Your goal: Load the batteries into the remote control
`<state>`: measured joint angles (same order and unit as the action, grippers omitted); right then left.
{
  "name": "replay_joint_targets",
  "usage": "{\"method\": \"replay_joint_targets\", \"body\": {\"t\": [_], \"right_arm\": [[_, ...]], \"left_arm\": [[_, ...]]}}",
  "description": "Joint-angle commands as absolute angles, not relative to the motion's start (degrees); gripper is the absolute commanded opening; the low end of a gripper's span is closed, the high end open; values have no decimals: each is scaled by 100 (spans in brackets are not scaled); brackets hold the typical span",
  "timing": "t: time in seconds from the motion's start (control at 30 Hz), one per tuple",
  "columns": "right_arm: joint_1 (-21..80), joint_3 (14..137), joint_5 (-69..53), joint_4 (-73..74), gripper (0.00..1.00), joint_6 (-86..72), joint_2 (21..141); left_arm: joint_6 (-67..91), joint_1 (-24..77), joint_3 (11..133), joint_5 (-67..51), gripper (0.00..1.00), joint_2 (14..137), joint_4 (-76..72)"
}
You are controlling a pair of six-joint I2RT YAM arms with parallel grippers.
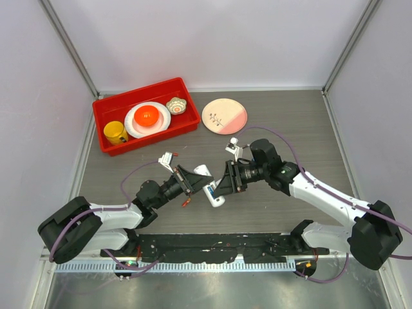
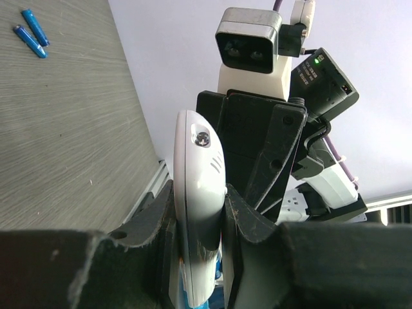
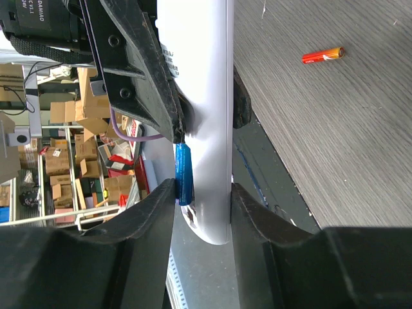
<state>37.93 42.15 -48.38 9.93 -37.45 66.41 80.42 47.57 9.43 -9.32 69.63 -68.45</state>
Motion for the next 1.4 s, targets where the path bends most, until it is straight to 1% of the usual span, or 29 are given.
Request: {"method": "replay_joint_targets", "body": {"t": [0.0,0.17,0.27,0.67,0.83,1.17,1.37], "right_arm": [[3841,4333,-4483,993,42,-3735,6732],[3841,4307,-4438,967,36,-3770,6785],[3858,4280,-4430,870,34,-3841,6794],[3929,4157,-4184,501,34,-4183,6847],[3964,4096,-4043,299,31,-4368,6873],[4017,3982,-3692,26,30,-4702,6917],[4052,3920,-3516,-263,23,-4869,6970]], "left_arm": [[8086,4755,1230,-1028,0,6741,-7383],[8086,4755,1222,-1028,0,6706,-7392],[8095,4755,1222,-1037,0,6697,-7400],[7954,4799,1195,-826,0,6654,-7462],[7884,4913,1195,-695,0,6680,-7462],[7638,5185,1187,-396,0,6697,-7532],[7603,5335,1143,-211,0,6715,-7550]]}}
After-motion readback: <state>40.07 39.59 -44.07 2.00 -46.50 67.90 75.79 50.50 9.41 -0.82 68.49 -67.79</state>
